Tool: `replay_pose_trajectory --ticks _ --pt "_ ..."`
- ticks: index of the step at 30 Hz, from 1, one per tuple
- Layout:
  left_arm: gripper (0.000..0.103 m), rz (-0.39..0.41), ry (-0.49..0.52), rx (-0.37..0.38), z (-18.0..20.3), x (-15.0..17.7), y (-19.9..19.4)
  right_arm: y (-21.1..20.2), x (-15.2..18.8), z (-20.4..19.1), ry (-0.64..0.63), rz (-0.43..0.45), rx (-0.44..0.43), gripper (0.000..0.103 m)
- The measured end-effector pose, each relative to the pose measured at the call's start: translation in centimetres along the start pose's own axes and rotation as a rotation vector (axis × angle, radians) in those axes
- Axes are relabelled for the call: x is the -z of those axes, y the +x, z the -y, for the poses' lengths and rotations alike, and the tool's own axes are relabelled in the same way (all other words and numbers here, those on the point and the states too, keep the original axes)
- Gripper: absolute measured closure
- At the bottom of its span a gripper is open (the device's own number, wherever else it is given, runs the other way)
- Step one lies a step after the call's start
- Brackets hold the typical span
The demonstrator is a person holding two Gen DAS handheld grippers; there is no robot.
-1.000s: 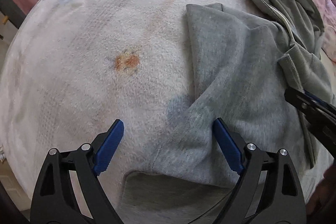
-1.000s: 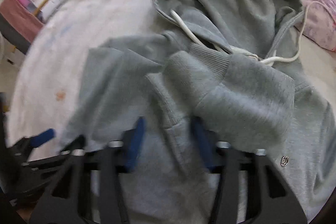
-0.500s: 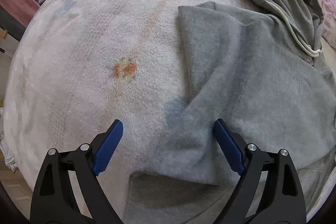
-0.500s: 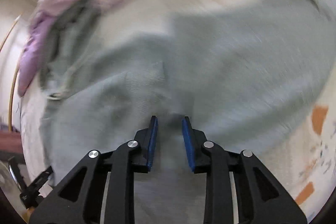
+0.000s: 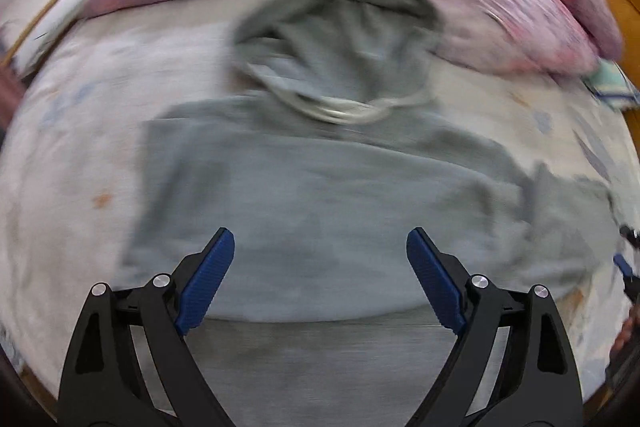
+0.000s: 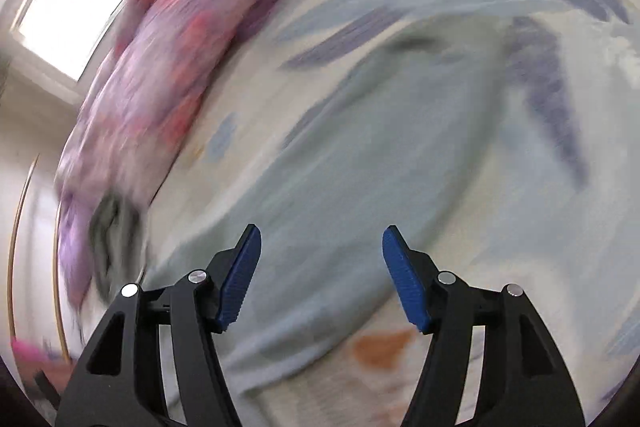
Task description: Fold large clothes
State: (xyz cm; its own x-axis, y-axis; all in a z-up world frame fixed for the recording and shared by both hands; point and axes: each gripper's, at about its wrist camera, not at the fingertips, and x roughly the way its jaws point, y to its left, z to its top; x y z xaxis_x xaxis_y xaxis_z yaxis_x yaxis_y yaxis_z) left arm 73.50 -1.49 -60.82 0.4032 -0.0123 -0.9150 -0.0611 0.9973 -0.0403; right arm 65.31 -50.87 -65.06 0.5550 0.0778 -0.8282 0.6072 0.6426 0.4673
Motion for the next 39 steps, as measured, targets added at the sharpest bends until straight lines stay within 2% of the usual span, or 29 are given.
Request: replay_pose_trajectory --ticks 3,6,8,10,11,12,13,14,15,19,21,24,26,28,29,32,33,34,36,38,39 --pt "0.015 -0.029 0.067 0.041 5.1 0.2 2.0 0.4 -3.2 5.1 0.126 0.047 0.053 0.042" --pt "0.015 -0.099 0.091 0.069 8.0 0.5 4.4 1.9 -5.1 9.4 0.265 0.048 0.017 0.041" --pt "0.015 -0.176 0.081 0.078 8.2 0.7 6.5 3.3 -6.0 10.7 0.314 0.034 -0.023 0.041" --pt "0.015 -0.245 0.049 0.095 7.6 0.8 7.5 4.0 -7.0 10.7 0.301 0.037 -0.072 0.042" --pt "0.015 -0.244 0.024 0.111 7.1 0.7 7.2 4.4 -7.3 10.5 0.292 0.024 -0.083 0.047" --pt "0.015 -0.229 0.000 0.125 6.4 0.5 6.5 4.5 -7.5 10.4 0.287 0.022 -0.099 0.073" --pt "0.015 -0.211 -0.024 0.128 5.5 0.2 5.7 4.4 -7.4 10.1 0.278 0.020 -0.119 0.087" --pt "0.015 -0.195 -0.045 0.121 4.3 -0.1 4.8 3.9 -7.5 9.5 0.254 0.024 -0.116 0.096" --pt "0.015 -0.183 -0.058 0.116 3.5 -0.4 4.3 3.2 -7.4 8.7 0.219 0.039 -0.116 0.097" --pt "0.015 -0.113 -0.122 0.068 -1.7 -1.3 1.5 -1.2 -6.3 0.7 -0.072 0.101 -0.155 0.098" --pt "0.015 -0.081 -0.154 0.044 -4.7 -1.9 0.4 -3.5 -3.8 -5.6 -0.252 0.125 -0.203 0.098" --pt "0.015 -0.052 -0.199 0.025 -8.2 -2.4 -0.6 -5.4 0.7 -13.6 -0.442 0.124 -0.267 0.098" --pt "0.015 -0.034 -0.221 0.015 -10.2 -2.5 -1.4 -6.0 5.4 -20.0 -0.594 0.114 -0.306 0.098" --pt "0.015 -0.017 -0.244 0.009 -12.5 -2.2 -2.2 -6.3 9.2 -24.2 -0.676 0.099 -0.348 0.098" --pt "0.015 -0.012 -0.252 0.002 -13.2 -2.1 -2.5 -5.9 12.5 -27.4 -0.723 0.063 -0.390 0.098" --pt "0.015 0.002 -0.277 -0.010 -16.4 -1.1 -3.5 -4.4 19.8 -33.0 -0.835 -0.022 -0.461 0.096" --pt "0.015 0.003 -0.283 -0.018 -17.3 -0.9 -3.6 -3.2 22.5 -34.7 -0.872 -0.096 -0.481 0.095" --pt "0.015 0.004 -0.295 -0.027 -18.5 -0.5 -3.8 -1.6 26.0 -36.6 -0.927 -0.176 -0.471 0.094" --pt "0.015 -0.003 -0.321 -0.031 -20.8 0.3 -4.0 1.0 30.9 -38.7 -1.056 -0.271 -0.389 0.081" --pt "0.015 -0.008 -0.338 -0.039 -22.4 1.0 -4.1 3.4 34.1 -39.1 -1.070 -0.414 -0.366 0.076" --pt "0.015 -0.013 -0.344 -0.048 -23.2 1.4 -4.1 4.2 35.0 -38.9 -1.065 -0.463 -0.350 0.068"
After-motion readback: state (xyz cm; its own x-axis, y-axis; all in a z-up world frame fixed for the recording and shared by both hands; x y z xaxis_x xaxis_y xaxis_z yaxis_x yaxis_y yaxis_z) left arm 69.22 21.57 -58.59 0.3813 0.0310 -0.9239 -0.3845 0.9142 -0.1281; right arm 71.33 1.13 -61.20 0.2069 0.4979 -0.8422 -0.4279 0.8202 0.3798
